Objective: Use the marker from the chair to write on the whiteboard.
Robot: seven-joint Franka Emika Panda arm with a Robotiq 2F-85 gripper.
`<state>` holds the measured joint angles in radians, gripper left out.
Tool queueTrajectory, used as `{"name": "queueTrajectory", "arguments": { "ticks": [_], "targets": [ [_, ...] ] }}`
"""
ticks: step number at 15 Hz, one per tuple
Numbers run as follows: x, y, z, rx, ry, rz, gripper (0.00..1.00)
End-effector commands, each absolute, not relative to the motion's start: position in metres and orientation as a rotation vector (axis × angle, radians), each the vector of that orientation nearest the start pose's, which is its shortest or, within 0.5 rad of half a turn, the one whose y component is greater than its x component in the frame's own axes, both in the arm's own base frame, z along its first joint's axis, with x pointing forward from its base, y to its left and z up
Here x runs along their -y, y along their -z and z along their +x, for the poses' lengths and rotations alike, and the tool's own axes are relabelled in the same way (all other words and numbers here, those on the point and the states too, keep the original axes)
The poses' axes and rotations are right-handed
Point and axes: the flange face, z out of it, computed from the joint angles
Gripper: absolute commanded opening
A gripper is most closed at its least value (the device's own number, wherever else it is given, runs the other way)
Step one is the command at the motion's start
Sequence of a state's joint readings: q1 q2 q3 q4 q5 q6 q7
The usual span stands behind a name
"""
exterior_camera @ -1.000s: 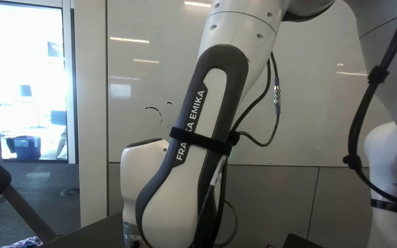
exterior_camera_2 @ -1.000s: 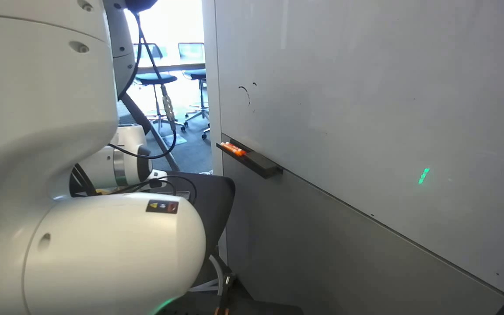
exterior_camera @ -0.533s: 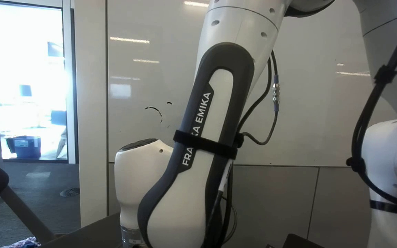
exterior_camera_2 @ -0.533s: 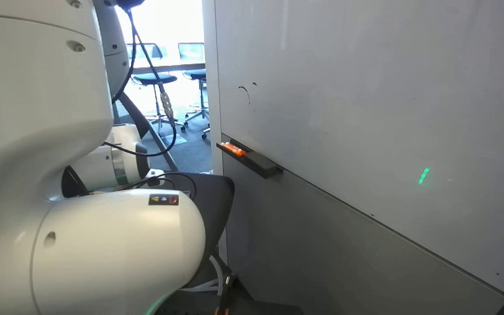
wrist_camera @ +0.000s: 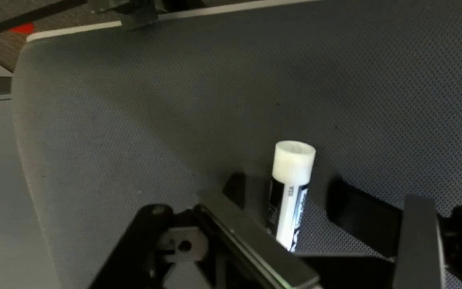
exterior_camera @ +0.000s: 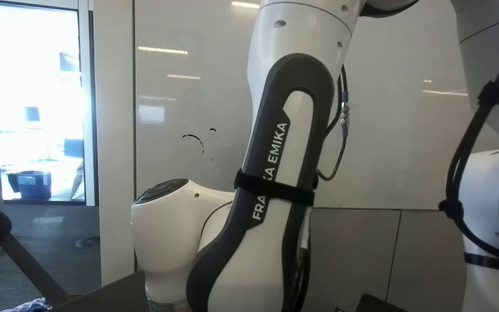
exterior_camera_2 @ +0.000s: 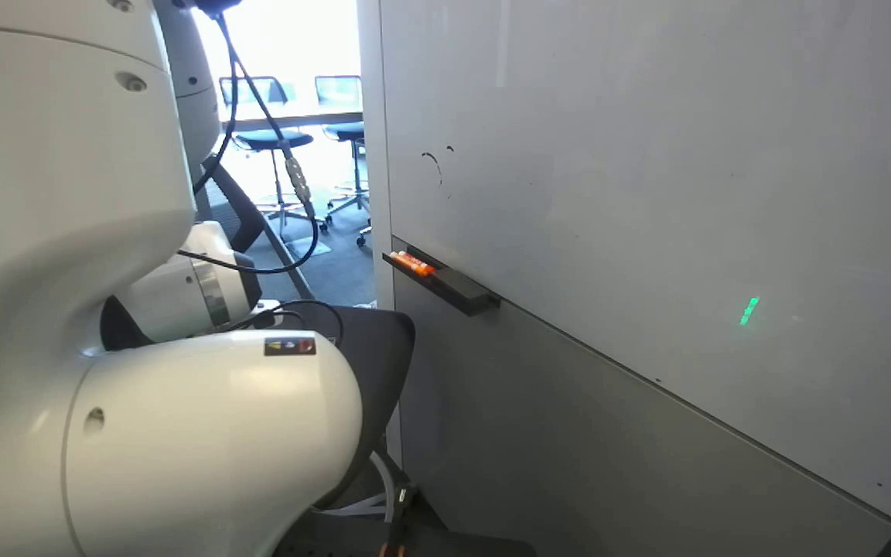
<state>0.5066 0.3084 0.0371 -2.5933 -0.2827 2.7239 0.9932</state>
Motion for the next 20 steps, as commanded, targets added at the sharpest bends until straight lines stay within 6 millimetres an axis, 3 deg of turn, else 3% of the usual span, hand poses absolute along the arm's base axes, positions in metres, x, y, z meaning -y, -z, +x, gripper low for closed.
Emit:
{"name": "queueTrajectory", "arguments": {
  "ticks": [1, 2, 8, 16, 17, 19, 20],
  "targets": [
    [-0.236, -0.135, 0.336, -0.269, -0.09, -3.34, 0.91],
    [-0.238, -0.136, 0.334, -0.261, -0.084, -3.345, 0.99],
    [-0.249, -0.146, 0.327, -0.242, -0.046, -3.35, 1.0],
    [-0.241, -0.161, 0.346, -0.266, 0.019, -3.33, 1.0],
    [-0.239, -0.161, 0.349, -0.271, 0.018, -3.328, 0.95],
    [-0.234, -0.16, 0.353, -0.286, 0.015, -3.326, 0.71],
    [-0.231, -0.16, 0.356, -0.295, 0.016, -3.325, 0.7]
  ]
}}
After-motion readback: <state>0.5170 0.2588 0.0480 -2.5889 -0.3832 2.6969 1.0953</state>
